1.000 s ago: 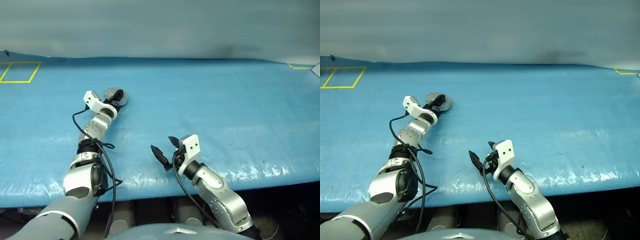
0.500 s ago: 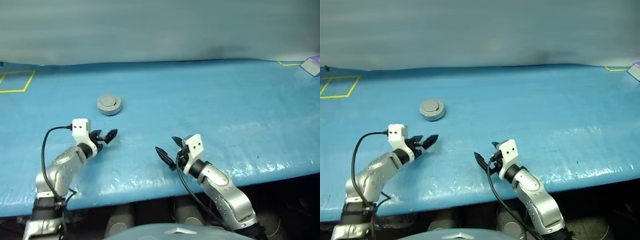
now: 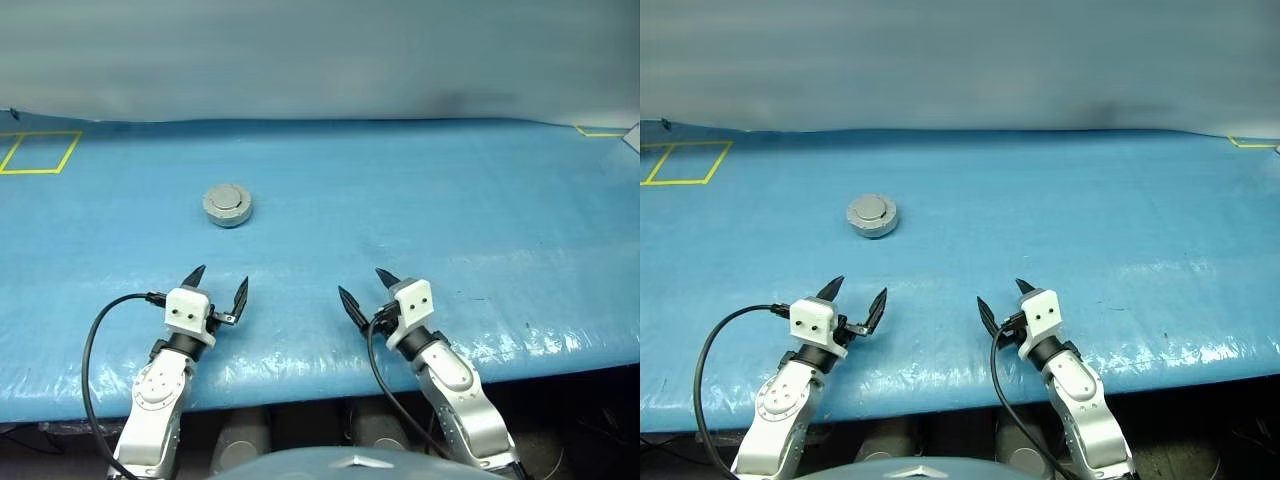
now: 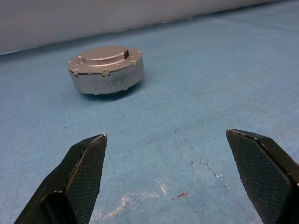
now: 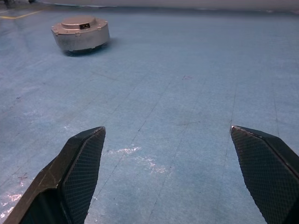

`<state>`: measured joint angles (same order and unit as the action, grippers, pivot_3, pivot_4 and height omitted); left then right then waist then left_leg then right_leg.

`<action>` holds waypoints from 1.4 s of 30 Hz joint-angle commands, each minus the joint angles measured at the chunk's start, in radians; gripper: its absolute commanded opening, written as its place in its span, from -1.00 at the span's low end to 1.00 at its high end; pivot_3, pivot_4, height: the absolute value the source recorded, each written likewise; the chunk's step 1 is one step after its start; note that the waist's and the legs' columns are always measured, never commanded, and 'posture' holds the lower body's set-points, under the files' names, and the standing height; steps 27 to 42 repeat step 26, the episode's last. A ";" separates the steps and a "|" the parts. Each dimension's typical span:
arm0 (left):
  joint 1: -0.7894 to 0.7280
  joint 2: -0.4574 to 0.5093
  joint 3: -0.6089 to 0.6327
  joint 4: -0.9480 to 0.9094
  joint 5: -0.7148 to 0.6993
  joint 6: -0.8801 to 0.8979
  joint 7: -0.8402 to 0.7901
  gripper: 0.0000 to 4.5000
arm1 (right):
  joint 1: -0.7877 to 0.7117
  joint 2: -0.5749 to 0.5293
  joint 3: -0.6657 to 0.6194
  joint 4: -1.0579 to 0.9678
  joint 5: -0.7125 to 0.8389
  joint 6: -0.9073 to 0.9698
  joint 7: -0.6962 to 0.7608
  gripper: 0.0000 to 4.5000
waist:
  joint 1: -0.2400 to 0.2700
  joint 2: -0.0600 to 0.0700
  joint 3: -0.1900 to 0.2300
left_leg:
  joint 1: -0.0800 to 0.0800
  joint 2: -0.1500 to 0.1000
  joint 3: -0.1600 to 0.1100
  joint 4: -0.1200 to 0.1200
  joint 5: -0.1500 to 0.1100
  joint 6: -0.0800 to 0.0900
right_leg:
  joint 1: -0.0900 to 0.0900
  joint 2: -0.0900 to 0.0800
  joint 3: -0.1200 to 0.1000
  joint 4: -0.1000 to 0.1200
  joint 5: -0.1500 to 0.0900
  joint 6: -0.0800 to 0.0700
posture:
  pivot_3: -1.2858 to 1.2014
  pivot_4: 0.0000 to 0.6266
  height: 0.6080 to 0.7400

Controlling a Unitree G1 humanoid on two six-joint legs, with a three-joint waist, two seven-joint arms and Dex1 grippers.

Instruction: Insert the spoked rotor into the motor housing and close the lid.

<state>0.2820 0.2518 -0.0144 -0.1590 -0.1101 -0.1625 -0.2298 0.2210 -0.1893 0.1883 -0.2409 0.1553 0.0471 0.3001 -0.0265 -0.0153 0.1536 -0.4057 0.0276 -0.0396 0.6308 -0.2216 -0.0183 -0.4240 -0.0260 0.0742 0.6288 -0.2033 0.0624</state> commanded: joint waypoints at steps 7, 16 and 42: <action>0.008 0.005 -0.004 0.007 0.014 -0.002 -0.059 0.99 | -0.013 0.022 -0.028 0.010 -0.021 -0.042 -0.006 1.00 | -0.001 0.000 0.000 | -0.004 0.000 0.000 0.001 0.000 0.000 | -0.003 0.000 0.000 0.000 0.000 0.000 | 0.03 -0.52 1.00; -0.004 0.000 -0.003 0.023 0.018 -0.012 -0.079 0.99 | -0.007 0.041 -0.032 0.025 -0.040 -0.044 -0.020 1.00 | -0.001 0.000 0.000 | -0.004 0.000 0.000 0.002 0.000 0.000 | -0.003 0.001 0.000 0.001 0.000 0.000 | 0.03 -0.52 1.00; -0.032 -0.003 0.017 0.047 0.001 -0.001 -0.098 0.99 | 0.000 0.050 -0.039 0.010 -0.028 -0.029 -0.020 1.00 | -0.001 0.000 0.000 | -0.004 0.000 0.000 0.005 0.000 0.000 | -0.002 0.001 0.000 0.004 0.000 0.000 | 0.03 -0.52 1.00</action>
